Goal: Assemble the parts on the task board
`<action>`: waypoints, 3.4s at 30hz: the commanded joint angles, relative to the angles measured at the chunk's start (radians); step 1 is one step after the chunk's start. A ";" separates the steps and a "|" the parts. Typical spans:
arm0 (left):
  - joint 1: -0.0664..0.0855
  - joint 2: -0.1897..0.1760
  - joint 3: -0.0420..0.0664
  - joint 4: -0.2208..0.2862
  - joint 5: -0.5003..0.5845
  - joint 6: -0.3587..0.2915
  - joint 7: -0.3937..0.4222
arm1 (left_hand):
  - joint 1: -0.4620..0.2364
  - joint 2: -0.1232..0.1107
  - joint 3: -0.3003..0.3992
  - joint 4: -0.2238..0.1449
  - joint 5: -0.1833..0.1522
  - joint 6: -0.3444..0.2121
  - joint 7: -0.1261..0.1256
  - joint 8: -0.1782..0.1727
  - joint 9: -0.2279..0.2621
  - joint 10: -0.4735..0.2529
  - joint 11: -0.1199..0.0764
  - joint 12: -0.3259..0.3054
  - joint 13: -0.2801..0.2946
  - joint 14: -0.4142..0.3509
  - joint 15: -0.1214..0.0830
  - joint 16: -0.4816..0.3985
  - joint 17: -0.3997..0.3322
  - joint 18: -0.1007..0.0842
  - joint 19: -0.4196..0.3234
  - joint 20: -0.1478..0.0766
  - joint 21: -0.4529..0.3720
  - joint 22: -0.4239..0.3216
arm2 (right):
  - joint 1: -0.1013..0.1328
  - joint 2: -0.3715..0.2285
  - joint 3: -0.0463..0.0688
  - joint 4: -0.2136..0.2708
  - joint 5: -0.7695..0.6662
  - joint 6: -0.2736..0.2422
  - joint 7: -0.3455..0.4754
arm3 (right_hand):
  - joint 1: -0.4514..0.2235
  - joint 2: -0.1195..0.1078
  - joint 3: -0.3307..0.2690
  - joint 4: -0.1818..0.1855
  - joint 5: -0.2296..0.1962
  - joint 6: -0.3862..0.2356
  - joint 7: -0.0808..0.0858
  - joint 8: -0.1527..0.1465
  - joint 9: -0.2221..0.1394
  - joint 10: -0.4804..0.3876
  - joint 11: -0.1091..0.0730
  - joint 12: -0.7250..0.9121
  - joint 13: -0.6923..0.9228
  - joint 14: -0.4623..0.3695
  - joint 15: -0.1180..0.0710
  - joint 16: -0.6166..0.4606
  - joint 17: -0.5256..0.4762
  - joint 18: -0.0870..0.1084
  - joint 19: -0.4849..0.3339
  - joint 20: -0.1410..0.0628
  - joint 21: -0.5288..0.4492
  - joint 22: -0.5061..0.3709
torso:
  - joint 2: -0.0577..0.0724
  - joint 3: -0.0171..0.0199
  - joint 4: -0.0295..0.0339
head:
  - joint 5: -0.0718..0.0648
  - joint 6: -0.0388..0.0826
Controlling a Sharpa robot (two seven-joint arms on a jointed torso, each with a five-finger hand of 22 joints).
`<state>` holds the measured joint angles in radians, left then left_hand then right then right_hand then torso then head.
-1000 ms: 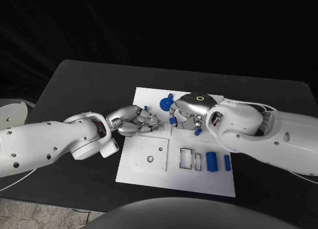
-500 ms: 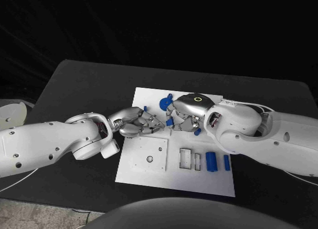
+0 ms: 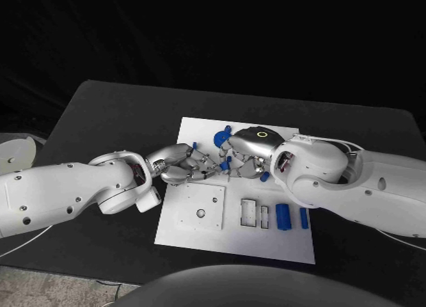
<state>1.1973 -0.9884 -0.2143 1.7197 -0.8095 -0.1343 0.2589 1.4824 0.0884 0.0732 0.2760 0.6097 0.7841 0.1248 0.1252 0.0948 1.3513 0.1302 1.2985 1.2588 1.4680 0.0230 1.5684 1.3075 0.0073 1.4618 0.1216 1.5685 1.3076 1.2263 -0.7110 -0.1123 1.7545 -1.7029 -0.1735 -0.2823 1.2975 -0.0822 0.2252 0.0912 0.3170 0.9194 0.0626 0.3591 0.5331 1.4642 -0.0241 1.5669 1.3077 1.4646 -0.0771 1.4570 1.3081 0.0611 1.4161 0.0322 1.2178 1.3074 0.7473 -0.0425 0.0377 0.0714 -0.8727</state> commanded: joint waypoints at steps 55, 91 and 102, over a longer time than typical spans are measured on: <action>-0.007 0.002 0.000 -0.024 -0.006 0.025 -0.017 | 0.017 -0.004 0.045 -0.005 0.001 0.005 0.010 -0.001 0.005 0.220 -0.074 0.272 0.312 0.103 -0.006 0.002 0.263 -0.007 0.105 0.005 0.001 0.261 | -0.023 0.017 0.000 -0.078 0.039 0.000 0.052 | 0.000 0.005 0.007 -0.010 -0.007 0.006 0.000 -0.001 0.008 0.107 0.003 0.004 0.263 0.061 0.000 -0.010 0.147 0.022 -0.011 0.001 -0.017 0.119 | 0.000 0.0005 0.0012 | 0.000 0.000; -0.007 0.000 0.000 -0.029 -0.006 0.031 -0.024 | 0.016 -0.005 0.058 -0.006 0.001 0.021 0.012 0.006 0.010 0.220 -0.072 0.272 0.312 0.103 -0.005 0.002 0.263 -0.006 0.102 0.006 0.001 0.259 | -0.069 0.056 0.000 -0.142 0.028 -0.053 0.069 | -0.003 -0.002 0.001 -0.020 -0.071 -0.113 0.021 -0.068 0.001 0.107 0.019 0.004 0.263 0.058 0.012 -0.016 0.143 0.023 -0.013 0.012 -0.036 0.119 | 0.001 0.0004 0.0001 | 0.002 0.000; -0.007 -0.001 0.000 -0.033 -0.006 0.032 -0.027 | 0.016 -0.005 0.058 -0.006 0.001 0.021 0.012 0.006 0.010 0.220 -0.072 0.272 0.312 0.103 -0.005 0.002 0.263 -0.006 0.102 0.006 0.001 0.259 | -0.069 0.054 0.000 -0.140 0.020 -0.049 0.063 | -0.018 -0.013 -0.020 -0.012 -0.122 -0.187 0.034 -0.107 -0.015 0.107 0.030 0.004 0.263 0.057 0.021 -0.017 0.142 0.024 -0.012 0.021 -0.046 0.121 | 0.001 0.0008 -0.0003 | 0.003 0.000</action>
<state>1.1915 -0.9907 -0.2147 1.6867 -0.8131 -0.1199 0.2313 1.4917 0.0867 0.1262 0.2712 0.6097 0.7986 0.1391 0.1271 0.1031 1.3559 0.1255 1.3061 1.1866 1.4675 0.0224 1.5684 1.3075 0.0074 1.4653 0.1251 1.5685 1.3075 1.1579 -0.6566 -0.1123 1.6140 -1.6665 -0.2311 -0.2140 1.2884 -0.0910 0.2100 0.0790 0.1974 0.7378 0.0976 0.2568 0.5197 1.4658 -0.0006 1.5669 1.3078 1.4644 -0.0626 1.4434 1.3073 0.0766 1.4018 0.0466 1.1751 1.3079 0.7477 -0.0421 0.0373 0.0738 -0.8727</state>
